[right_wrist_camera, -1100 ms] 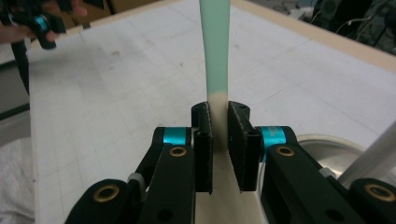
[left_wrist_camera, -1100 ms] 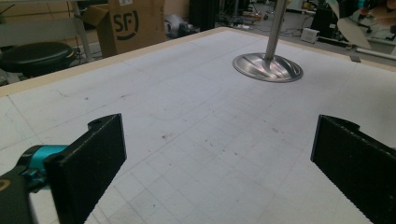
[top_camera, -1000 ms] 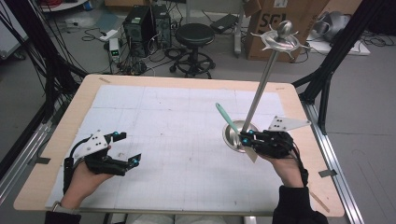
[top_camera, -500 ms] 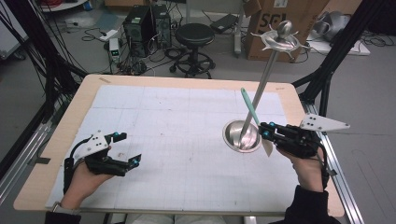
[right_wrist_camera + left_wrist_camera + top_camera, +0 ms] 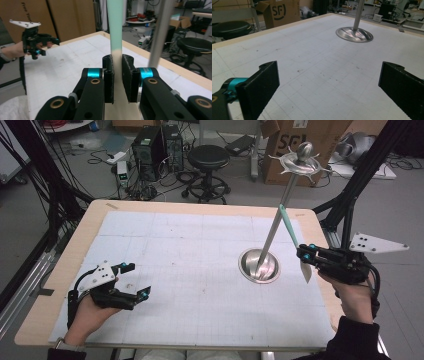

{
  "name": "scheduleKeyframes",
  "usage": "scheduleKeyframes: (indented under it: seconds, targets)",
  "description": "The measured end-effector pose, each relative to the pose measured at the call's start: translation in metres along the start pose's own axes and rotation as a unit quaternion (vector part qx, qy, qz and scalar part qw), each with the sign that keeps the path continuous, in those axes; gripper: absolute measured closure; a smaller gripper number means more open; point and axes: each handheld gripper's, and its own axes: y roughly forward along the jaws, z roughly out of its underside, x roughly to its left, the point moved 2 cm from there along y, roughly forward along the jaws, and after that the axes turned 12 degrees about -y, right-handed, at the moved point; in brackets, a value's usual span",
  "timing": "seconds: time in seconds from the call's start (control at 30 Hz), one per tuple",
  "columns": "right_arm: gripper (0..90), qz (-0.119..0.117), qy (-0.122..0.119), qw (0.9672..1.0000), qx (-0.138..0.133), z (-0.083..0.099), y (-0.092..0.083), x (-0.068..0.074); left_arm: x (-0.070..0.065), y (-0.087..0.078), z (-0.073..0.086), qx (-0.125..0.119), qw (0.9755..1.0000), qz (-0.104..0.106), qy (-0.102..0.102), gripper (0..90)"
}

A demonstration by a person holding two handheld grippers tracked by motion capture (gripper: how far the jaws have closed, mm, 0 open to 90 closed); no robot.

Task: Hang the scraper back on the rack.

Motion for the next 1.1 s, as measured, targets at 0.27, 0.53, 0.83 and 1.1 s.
scheduleKeyframes:
  seconds: [0.27, 0.53, 0.83, 1.1]
  targets:
    - [80.8, 0.032, 0.009, 0.9994, -0.010, -0.003, -0.022, -0.016, 0.001, 0.000, 0.000, 0.000, 1.0000, -0.002, -0.001, 3.9]
    - [80.8, 0.059, 0.011, 0.9981, -0.016, -0.002, -0.036, -0.032, 0.000, 0.001, 0.001, 0.001, 1.0000, -0.001, -0.001, 3.9]
    - [80.8, 0.080, 0.011, 0.9962, -0.034, -0.011, -0.049, -0.044, 0.001, 0.001, 0.002, 0.004, 1.0000, -0.002, -0.002, 3.9]
    - [80.8, 0.094, 0.001, 0.9943, -0.049, -0.014, -0.057, -0.051, 0.001, 0.001, 0.003, 0.007, 1.0000, -0.004, -0.001, 3.9]
